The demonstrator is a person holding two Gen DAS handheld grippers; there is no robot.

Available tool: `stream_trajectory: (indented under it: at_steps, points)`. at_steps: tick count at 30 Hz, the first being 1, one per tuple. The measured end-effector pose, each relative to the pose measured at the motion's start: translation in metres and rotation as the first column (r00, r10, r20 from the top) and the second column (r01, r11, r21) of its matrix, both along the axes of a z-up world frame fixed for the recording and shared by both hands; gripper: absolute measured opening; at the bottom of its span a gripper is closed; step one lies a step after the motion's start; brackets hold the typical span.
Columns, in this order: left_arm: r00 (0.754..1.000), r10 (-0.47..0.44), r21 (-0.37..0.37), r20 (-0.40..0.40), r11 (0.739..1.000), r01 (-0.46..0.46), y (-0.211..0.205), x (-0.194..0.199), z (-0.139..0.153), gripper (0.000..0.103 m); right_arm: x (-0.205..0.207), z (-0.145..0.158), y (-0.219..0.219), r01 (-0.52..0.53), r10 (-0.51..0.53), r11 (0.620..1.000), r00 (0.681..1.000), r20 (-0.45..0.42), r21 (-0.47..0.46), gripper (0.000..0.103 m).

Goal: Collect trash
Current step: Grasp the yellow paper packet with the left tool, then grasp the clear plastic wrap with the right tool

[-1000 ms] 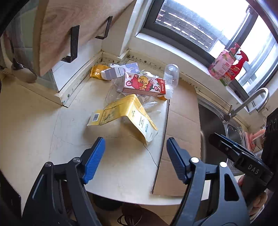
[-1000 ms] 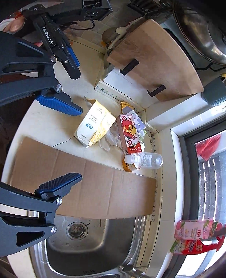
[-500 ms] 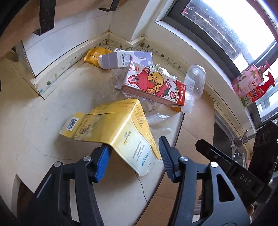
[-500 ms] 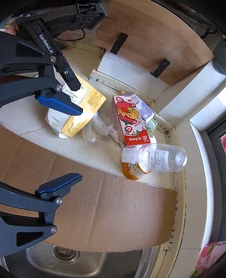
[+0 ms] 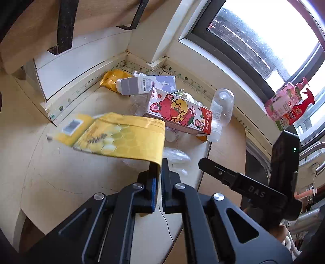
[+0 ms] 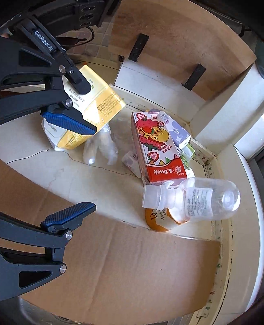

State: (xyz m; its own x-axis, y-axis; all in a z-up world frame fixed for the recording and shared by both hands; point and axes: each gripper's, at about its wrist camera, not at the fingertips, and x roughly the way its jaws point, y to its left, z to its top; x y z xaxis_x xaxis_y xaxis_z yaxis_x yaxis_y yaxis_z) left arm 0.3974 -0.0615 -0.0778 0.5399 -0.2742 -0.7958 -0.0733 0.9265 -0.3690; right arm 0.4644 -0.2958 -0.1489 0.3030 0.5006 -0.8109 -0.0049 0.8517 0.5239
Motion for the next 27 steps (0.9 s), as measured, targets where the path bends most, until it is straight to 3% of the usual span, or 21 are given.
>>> stream_trajectory:
  at_steps: [7, 13, 27]
  points:
    - [0.999, 0.006, 0.022, 0.035, 1.000, -0.006, 0.020, -0.037, 0.023, 0.001, 0.005, -0.012, 0.031, -0.056, 0.056, 0.998, 0.998, -0.008, 0.034, 0.070]
    - [0.999, 0.036, 0.031, 0.041, 0.999, -0.037, 0.040, -0.068, 0.033, 0.001, 0.003, -0.015, 0.066, -0.139, 0.140, 0.990, 0.990, 0.025, -0.011, 0.070]
    - [0.981, 0.191, 0.054, -0.015, 0.980, -0.190, 0.086, -0.101, 0.023, 0.001, 0.015, -0.036, 0.124, -0.198, 0.202, 0.973, 0.979, 0.029, -0.120, 0.076]
